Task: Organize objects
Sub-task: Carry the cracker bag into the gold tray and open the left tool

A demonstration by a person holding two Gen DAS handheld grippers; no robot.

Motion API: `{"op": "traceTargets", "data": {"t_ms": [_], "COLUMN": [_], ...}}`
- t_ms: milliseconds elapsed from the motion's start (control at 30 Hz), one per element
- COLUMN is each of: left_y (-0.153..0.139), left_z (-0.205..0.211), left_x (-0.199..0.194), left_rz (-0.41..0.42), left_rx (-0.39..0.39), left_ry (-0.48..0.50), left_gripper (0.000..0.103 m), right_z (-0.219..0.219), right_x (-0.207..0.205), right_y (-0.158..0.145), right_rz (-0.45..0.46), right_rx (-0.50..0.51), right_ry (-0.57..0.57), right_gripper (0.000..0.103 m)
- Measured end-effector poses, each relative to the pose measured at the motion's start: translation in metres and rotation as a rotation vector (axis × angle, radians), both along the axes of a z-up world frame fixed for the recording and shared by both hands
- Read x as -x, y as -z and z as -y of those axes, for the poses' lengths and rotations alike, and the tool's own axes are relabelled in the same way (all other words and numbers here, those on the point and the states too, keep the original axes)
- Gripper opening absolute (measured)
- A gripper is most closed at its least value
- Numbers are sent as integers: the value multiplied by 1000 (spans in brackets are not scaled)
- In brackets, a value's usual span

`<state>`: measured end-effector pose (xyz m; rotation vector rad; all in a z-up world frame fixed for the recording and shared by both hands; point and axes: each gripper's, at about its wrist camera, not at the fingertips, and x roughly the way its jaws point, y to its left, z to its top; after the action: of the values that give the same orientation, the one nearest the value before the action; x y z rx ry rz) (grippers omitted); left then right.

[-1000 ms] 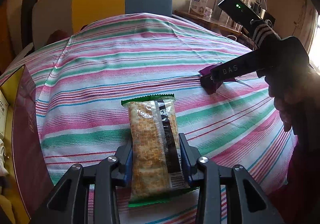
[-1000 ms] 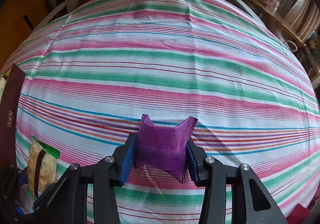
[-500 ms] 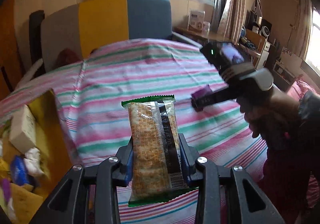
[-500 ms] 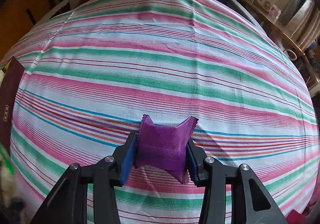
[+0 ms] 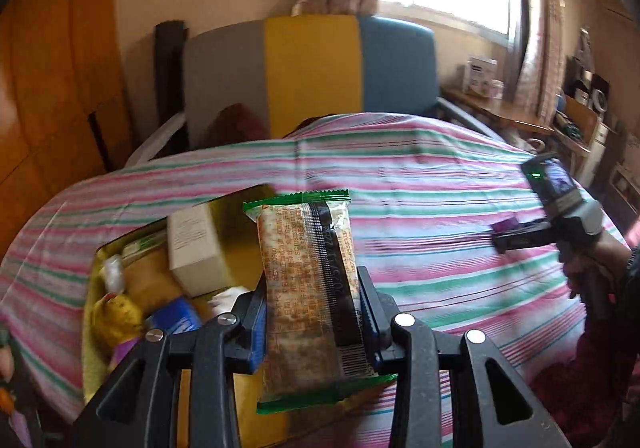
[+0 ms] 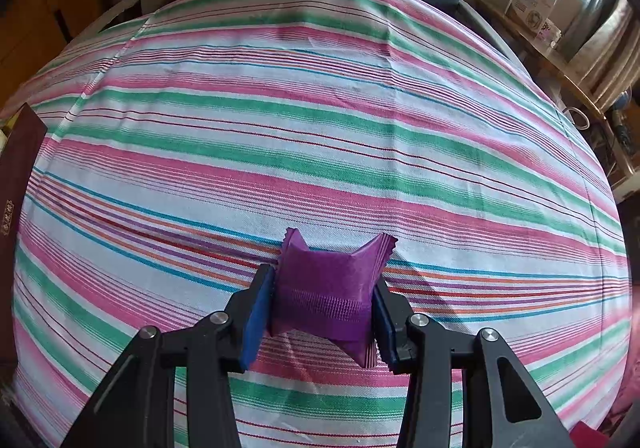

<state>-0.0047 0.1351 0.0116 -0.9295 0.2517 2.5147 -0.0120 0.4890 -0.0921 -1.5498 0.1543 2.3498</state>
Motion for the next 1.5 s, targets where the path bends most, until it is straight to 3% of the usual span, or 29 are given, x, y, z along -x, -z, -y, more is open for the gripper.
{"op": "traceTargets", "data": {"t_ms": [267, 467, 567, 800, 900, 1067, 1367, 1500], "left_y": [25, 48, 58, 63, 57, 51, 26, 26], "left_z": [39, 68, 76, 55, 59, 80, 114, 122], "left_x": [15, 36, 42, 46, 40, 32, 17, 21], "left_rz": [108, 294, 327, 308, 311, 276, 123, 103], "left_rx": [-21, -181, -189, -79, -108, -108, -46, -35], "left_ry": [-69, -92, -108, -42, -42, -116, -208, -236], "left_gripper": [37, 37, 37, 44, 46, 46, 46, 46], "right_z": [-2, -4, -3, -1, -1, -2, 1, 19], "right_x": [2, 4, 4, 5, 4, 3, 4, 5], "right_y": [-7, -11, -12, -15, -15, -16, -21, -43], "right_rz": [4, 6, 8, 11, 11, 13, 8, -60], "right_rx": [-16, -19, -24, -23, -23, -23, -64, -42], "right_ry": [1, 0, -1, -1, -2, -3, 2, -20], "right_gripper": [46, 46, 46, 46, 46, 46, 41, 41]}}
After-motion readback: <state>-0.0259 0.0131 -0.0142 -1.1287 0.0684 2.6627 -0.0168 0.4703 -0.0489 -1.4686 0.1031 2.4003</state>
